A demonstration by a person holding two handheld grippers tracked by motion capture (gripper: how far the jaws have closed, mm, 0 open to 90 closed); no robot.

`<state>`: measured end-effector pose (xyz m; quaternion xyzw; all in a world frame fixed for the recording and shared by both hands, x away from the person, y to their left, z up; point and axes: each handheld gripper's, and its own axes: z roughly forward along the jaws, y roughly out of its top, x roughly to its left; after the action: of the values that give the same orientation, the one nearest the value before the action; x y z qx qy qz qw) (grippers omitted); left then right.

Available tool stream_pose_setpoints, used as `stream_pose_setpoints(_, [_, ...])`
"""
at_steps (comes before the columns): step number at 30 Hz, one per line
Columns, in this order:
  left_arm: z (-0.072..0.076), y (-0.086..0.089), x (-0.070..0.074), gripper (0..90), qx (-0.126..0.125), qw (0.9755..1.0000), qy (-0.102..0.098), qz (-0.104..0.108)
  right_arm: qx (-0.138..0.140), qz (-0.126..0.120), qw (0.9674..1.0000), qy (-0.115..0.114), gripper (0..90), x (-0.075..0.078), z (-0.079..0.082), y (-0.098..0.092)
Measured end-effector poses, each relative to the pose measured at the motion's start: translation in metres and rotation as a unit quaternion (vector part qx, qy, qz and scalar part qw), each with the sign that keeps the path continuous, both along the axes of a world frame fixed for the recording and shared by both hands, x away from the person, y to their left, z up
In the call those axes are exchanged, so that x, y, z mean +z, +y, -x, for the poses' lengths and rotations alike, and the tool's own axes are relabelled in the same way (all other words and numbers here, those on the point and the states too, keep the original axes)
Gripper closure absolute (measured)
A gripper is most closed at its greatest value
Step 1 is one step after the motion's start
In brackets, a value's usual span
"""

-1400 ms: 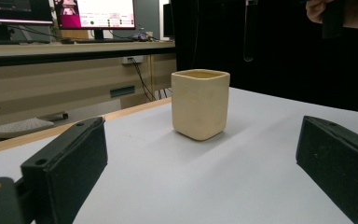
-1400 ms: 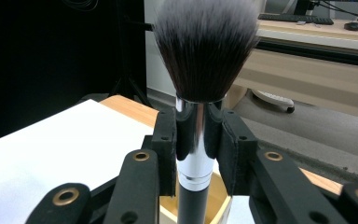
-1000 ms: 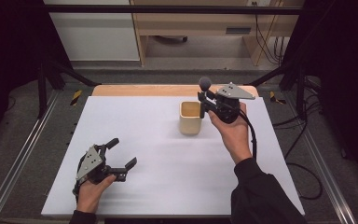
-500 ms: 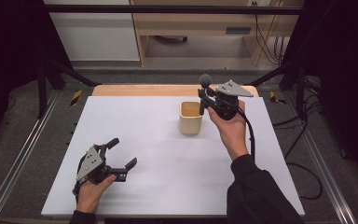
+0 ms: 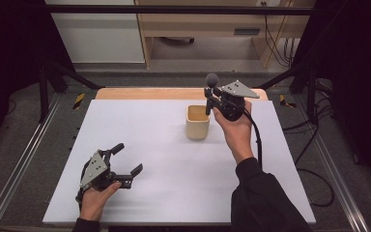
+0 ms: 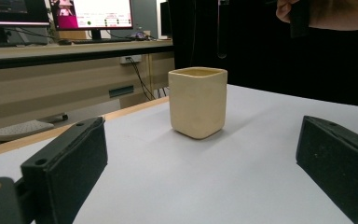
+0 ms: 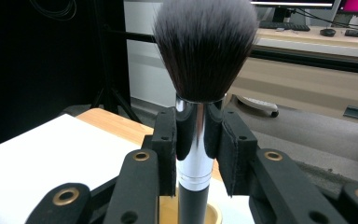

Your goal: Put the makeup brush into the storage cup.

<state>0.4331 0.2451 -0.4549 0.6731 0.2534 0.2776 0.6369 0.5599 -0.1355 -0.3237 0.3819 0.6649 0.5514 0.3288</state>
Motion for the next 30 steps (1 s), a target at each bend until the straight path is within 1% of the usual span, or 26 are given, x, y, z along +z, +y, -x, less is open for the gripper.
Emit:
stream_pose_setpoints(4, [0.000, 0.001, 0.000, 1.7, 0.002, 1.0000, 0.001, 0.001, -0.001, 0.004, 1.0000, -0.005, 70.7, -0.001, -0.001, 0.002])
stream_pose_setpoints(10, [0.000, 0.001, 0.000, 1.7, 0.001, 1.0000, 0.000, 0.001, -0.006, 0.001, 1.0000, -0.007, 70.7, -0.003, -0.003, 0.003])
stream_pose_setpoints(18, [0.000, 0.001, 0.000, 1.7, 0.000, 1.0000, 0.000, 0.001, -0.009, 0.001, 0.9999, -0.005, 70.7, -0.007, -0.006, 0.004])
stream_pose_setpoints(30, [0.000, 0.001, 0.001, 1.7, 0.000, 1.0000, -0.002, 0.002, -0.006, 0.002, 1.0000, -0.002, 70.7, -0.011, -0.009, 0.012])
